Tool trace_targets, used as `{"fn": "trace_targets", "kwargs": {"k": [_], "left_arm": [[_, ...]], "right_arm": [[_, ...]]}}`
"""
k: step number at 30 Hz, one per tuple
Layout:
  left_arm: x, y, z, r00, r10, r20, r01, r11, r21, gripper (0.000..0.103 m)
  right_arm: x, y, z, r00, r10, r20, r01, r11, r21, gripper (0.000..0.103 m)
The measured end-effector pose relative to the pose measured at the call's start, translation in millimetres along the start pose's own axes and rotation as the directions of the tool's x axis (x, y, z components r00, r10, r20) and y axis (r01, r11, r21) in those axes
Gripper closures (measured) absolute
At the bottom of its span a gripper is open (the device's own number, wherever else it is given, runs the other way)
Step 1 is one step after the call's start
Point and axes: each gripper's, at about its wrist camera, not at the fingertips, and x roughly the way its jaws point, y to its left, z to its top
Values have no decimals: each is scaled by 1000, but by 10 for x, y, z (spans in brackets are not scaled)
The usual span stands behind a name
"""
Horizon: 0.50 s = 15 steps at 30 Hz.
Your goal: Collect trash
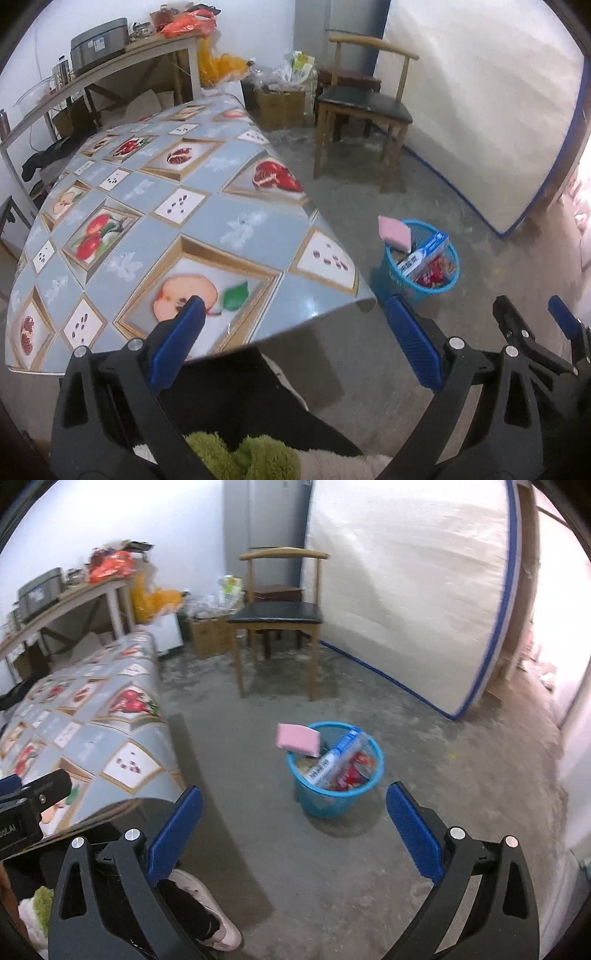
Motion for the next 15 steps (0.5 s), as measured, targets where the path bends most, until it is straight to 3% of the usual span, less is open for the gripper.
{"fn": "trace_targets", "kwargs": {"k": [15], "left_arm": [[-12,-64,-54,998,56,-10,-56,997,48,8]], "right_arm": [[66,-6,-35,997,-69,-22,68,998,-9,6]]}}
